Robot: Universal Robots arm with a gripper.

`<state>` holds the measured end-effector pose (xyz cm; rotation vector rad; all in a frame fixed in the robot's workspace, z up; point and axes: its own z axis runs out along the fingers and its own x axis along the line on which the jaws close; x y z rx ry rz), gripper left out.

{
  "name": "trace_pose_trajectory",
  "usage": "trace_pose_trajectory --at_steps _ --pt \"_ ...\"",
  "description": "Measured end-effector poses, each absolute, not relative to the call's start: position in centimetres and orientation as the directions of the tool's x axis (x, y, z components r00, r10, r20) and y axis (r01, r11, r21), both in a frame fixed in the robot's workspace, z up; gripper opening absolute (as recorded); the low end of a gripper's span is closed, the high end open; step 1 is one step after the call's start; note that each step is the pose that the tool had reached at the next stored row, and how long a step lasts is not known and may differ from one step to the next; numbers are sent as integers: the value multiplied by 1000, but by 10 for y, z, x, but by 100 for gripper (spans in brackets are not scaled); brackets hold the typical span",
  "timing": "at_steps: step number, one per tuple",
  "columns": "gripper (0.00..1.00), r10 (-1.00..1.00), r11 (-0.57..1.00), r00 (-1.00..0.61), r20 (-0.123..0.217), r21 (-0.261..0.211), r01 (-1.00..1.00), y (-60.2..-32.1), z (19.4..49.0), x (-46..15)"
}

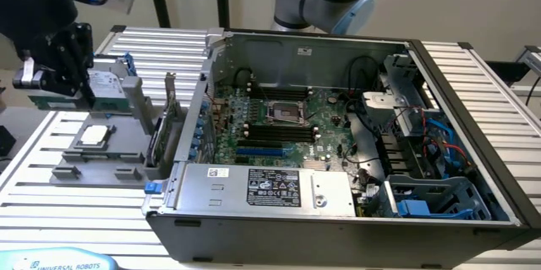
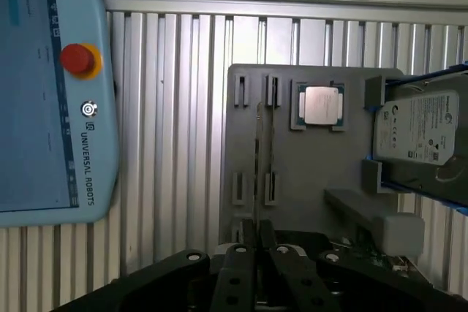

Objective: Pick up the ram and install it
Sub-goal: 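Pick up the ram and move it above insertion slot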

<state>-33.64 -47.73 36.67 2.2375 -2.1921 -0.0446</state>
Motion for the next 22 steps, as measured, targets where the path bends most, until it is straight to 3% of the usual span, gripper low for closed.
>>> trace_pose_trajectory --at_steps 12,22 --pt "14 -1000 -21 20 -14 26 -999 -476 413 -283" --pt "14 -1000 -21 20 -14 26 -999 -475 432 -237"
